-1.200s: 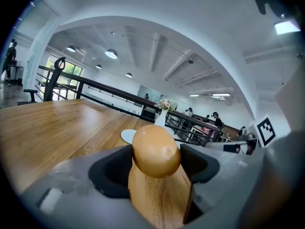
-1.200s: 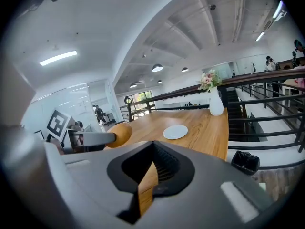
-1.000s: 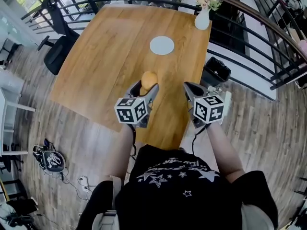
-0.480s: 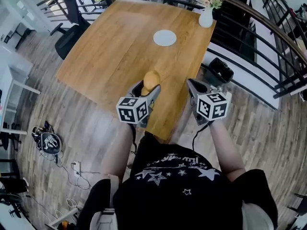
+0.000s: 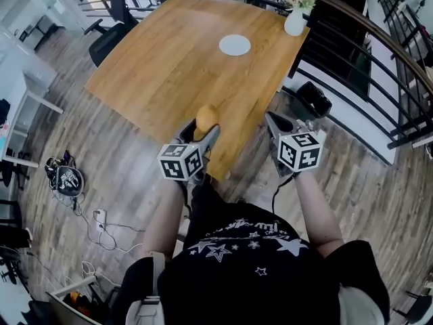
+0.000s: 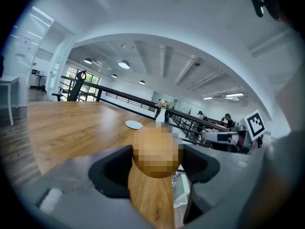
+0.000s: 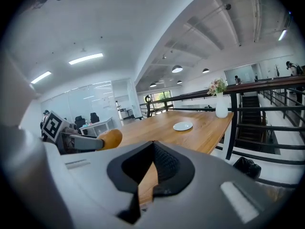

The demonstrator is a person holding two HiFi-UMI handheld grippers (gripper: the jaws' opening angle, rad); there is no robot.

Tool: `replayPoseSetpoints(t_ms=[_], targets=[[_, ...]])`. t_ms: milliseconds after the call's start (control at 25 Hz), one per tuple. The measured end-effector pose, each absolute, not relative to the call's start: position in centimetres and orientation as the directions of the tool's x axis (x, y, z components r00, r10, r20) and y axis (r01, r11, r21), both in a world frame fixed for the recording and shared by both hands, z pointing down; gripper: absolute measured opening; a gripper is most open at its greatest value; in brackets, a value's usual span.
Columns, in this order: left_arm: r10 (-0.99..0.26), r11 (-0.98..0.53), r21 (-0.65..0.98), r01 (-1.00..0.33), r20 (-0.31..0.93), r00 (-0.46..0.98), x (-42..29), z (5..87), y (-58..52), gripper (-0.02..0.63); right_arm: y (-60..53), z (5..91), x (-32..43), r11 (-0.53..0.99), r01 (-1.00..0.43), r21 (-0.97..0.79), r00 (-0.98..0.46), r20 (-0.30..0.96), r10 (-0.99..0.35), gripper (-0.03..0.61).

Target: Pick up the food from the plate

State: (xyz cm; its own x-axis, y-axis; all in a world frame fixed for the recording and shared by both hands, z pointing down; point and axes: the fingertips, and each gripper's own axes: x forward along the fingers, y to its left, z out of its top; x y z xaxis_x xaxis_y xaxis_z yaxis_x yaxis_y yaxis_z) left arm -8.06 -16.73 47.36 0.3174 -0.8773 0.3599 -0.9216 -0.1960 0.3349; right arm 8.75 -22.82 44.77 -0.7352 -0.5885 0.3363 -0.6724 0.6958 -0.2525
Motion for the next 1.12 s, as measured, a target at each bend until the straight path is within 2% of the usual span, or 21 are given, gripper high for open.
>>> replayPoseSetpoints(t_ms=[320, 680, 1120], targets=[[-0.88, -0.157, 0.348, -0.924, 0.375, 0.291, -7.4, 48.5, -12.8, 0.328, -20.2, 45.7, 7.5, 0.745, -0.597, -0.299, -0.8, 0.29, -0.525, -0.002], [-0.883, -0.163, 0.332, -0.929, 0.371, 0.287, -7.7, 49.1, -8.3, 0.328, -17.5, 47.4, 6.1, 0.72, -0.613, -0.326, -0.789, 0.314, -0.529, -0.001], [-0.883, -0.119, 0.373, -0.92, 0.384, 0.27, -9.8, 49.8, 2.1, 0.328, -8.1, 46.5, 4.0, 0.722, -0.617, -0.313, -0.783, 0.337, -0.523, -0.002]])
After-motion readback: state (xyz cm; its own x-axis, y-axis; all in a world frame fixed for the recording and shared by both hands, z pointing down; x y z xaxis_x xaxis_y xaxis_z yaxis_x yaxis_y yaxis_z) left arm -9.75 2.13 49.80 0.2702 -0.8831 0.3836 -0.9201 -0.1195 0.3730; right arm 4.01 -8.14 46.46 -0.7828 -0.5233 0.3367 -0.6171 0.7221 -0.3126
